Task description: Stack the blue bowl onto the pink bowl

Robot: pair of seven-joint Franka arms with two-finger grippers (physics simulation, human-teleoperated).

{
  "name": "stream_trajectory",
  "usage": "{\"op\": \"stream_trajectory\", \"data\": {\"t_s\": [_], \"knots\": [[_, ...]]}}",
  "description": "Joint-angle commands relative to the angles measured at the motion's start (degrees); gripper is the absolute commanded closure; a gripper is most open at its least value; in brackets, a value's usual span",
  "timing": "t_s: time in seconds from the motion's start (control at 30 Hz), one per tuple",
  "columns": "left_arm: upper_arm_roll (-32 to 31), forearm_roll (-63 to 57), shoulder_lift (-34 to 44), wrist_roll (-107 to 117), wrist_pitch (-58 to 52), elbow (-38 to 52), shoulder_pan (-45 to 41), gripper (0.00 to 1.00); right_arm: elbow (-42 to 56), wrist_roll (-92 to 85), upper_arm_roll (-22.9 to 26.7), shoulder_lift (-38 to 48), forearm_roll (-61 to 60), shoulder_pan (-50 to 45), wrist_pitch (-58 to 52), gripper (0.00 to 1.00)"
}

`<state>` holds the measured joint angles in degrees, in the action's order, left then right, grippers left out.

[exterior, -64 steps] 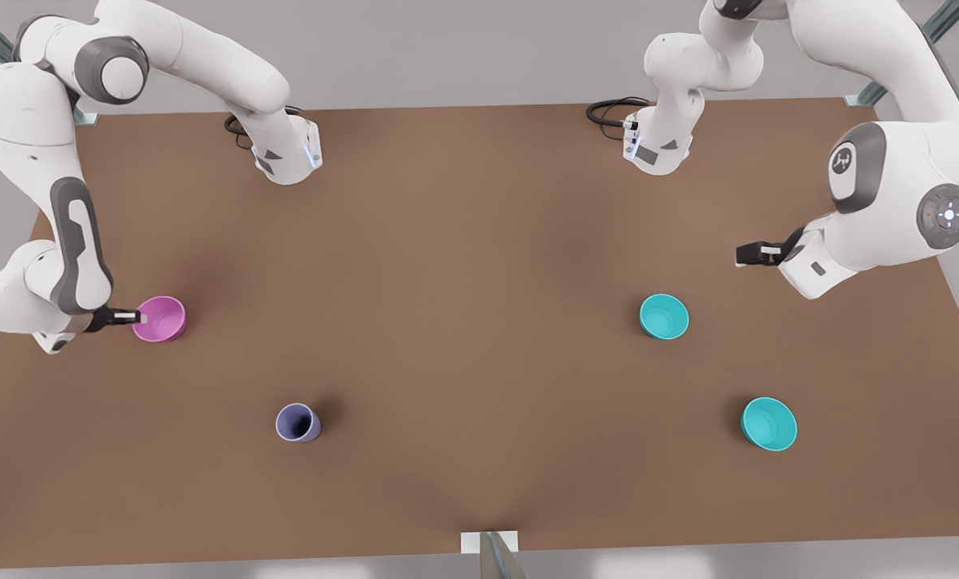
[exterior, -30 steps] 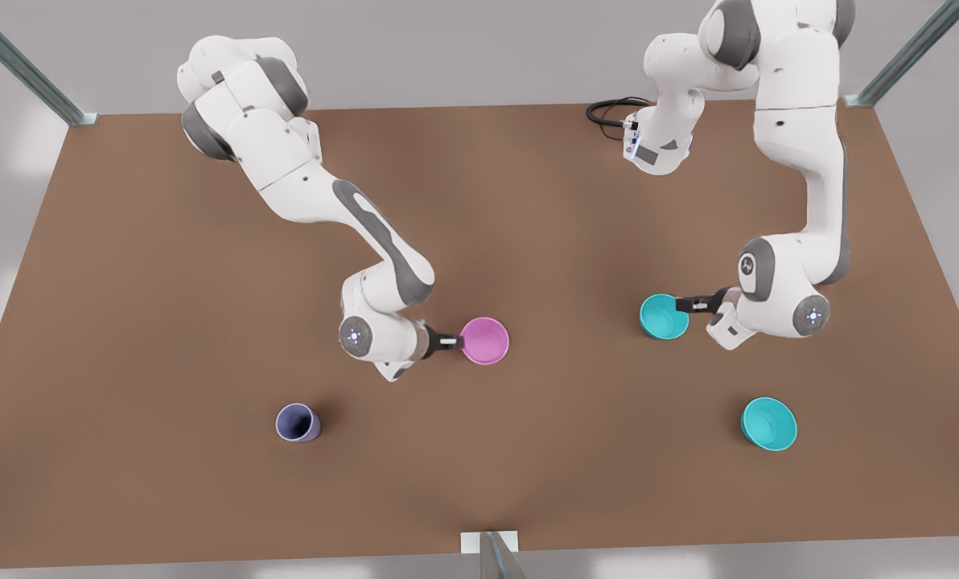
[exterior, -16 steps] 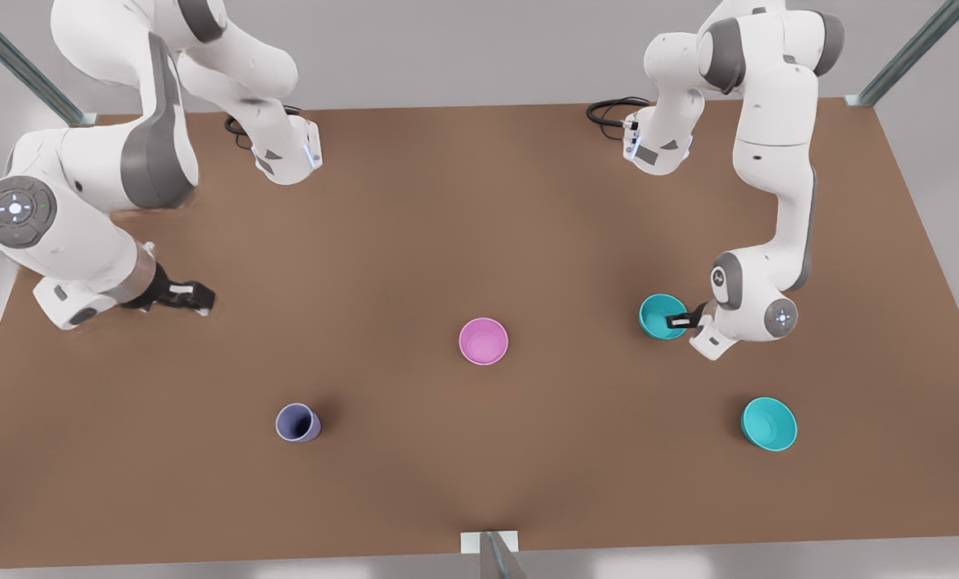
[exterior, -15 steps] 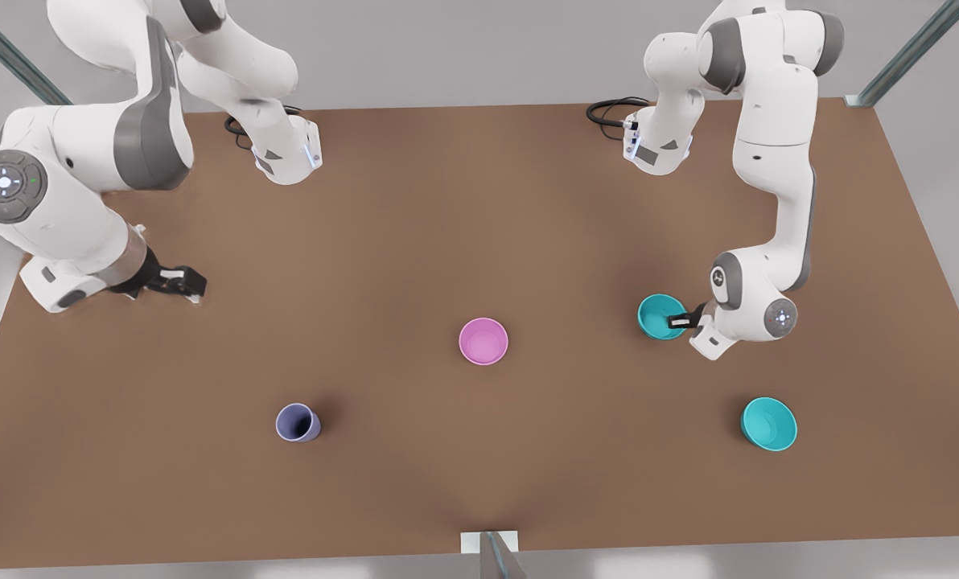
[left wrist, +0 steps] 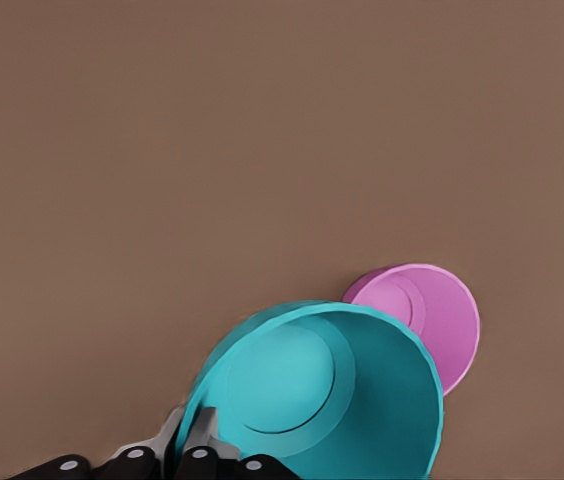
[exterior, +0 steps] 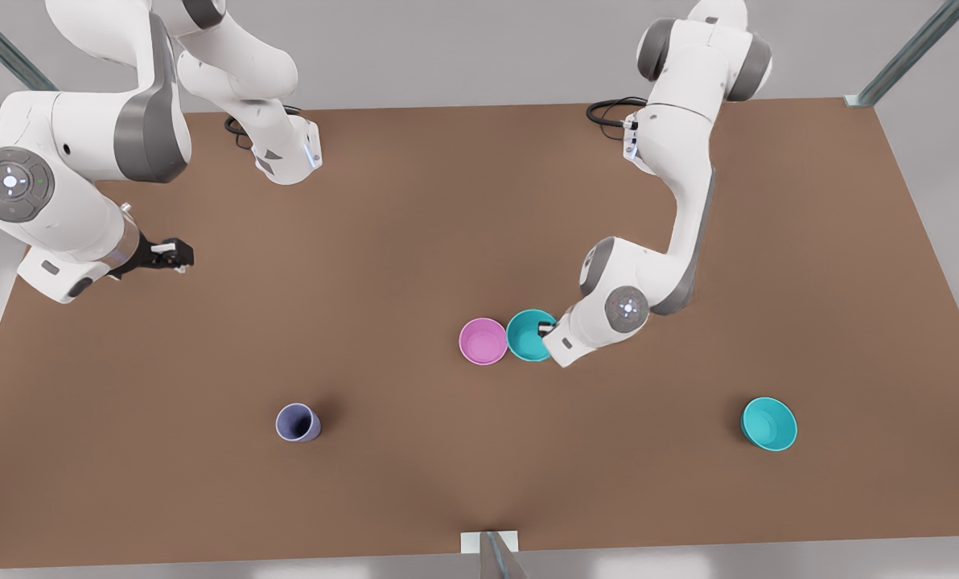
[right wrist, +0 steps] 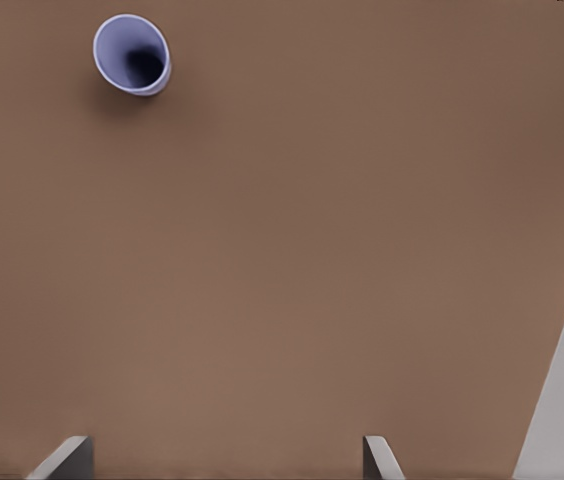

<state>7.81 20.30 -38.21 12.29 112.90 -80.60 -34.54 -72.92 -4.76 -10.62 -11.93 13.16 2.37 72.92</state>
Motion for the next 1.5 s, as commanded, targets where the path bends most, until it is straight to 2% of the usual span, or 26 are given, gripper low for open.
{"op": "stream_trajectory", "data": {"t_s": [0.0, 0.1, 0.93, 0.97, 1.03, 1.07, 1.1, 1.17, 1.27, 1.47], "knots": [[-1.39, 2.02, -3.97, 36.57, -4.44, 5.80, -0.61, 0.79, 0.06, -10.53, -0.02, 0.06, 0.02, 0.00, -0.68, 0.00], [-1.74, 1.85, -6.97, 41.15, -3.30, 8.09, -2.63, 0.79, 0.06, -10.53, -0.02, 0.06, 0.02, 0.00, -0.68, 0.00], [-2.97, 1.94, -8.99, 43.34, -0.22, 7.30, -4.31, 0.79, 1.29, -10.53, 0.07, -0.73, -0.06, 0.09, -0.68, 0.00], [-2.97, 1.94, -8.99, 43.34, -0.31, 7.30, -4.30, 0.00, 1.29, -10.53, 0.07, -0.73, -0.06, 0.09, -0.68, 0.00], [-2.71, 0.45, -6.88, 42.21, -8.65, 7.47, -2.99, 0.00, 1.20, -10.53, 0.07, -0.73, -0.06, 0.09, -0.68, 0.00], [-2.62, -4.19, -4.26, 39.93, -14.26, 7.47, -2.46, 0.00, 1.29, -10.53, 0.07, -0.81, -0.06, 0.09, -0.68, 0.00], [-2.62, -7.64, 3.74, 33.34, -27.27, 7.56, 3.86, 0.00, 1.29, -10.53, 0.07, -0.81, -0.06, 0.09, -0.68, 0.00], [-2.62, -12.82, 14.91, 17.79, -40.03, 7.74, 13.53, 0.00, 1.29, -10.53, 0.07, -0.73, -0.06, 0.09, -0.68, 0.00], [-2.71, -25.75, 24.67, -20.26, -44.26, 7.83, 21.87, 0.00, 1.29, -10.53, 0.07, -0.81, -0.06, 0.09, -0.68, 0.00], [-2.53, -24.17, 24.94, -20.82, -47.24, 8.09, 22.50, 0.00, 1.29, -10.53, 0.07, -0.81, -0.06, 0.09, -0.68, 0.00]]}}
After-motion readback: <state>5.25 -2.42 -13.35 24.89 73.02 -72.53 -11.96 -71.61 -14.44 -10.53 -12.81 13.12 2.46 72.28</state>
